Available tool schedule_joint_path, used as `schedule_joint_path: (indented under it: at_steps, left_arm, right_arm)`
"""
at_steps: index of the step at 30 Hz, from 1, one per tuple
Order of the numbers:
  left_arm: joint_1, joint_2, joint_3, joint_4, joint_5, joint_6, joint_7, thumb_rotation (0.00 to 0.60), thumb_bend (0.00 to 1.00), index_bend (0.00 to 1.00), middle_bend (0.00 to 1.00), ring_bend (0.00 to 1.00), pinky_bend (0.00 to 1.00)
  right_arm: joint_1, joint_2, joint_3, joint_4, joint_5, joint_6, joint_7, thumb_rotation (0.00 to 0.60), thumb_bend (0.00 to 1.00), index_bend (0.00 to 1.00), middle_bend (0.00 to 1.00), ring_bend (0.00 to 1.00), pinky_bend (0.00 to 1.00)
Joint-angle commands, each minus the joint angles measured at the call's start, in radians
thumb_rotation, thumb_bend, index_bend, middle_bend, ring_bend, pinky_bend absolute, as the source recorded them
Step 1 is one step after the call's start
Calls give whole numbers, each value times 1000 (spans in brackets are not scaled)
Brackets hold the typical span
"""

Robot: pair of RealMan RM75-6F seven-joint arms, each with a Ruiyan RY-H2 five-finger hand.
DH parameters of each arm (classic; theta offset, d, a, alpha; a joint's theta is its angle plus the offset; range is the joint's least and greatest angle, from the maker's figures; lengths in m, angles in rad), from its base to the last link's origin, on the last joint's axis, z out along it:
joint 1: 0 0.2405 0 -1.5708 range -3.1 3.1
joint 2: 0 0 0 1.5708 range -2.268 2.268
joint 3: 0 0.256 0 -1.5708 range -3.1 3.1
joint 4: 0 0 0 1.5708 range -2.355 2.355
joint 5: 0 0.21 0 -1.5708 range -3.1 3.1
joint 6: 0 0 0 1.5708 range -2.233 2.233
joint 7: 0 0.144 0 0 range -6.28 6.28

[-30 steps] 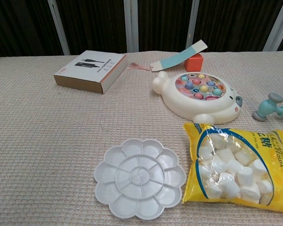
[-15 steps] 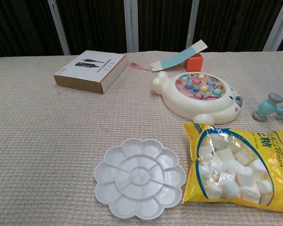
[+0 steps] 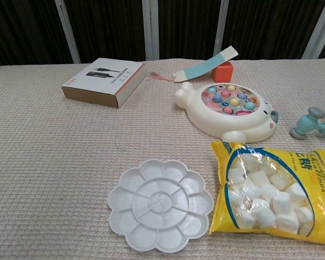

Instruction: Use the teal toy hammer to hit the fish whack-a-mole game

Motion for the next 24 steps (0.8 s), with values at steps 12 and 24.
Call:
schedule_joint_path:
  at_steps: [12, 24]
  left_arm:
    - [-7, -3, -4, 14, -5, -11, -15, 600, 107, 0, 0, 0, 0]
    - [-13, -7, -10, 29, -17, -20, -31, 600, 107, 0, 0, 0, 0]
  right_arm:
    - [26, -84, -17, 93, 26, -39, 22, 600, 390, 307, 296, 161, 63]
    - [24, -116, -9, 97, 67, -15, -21, 600, 408, 322, 342, 207, 87]
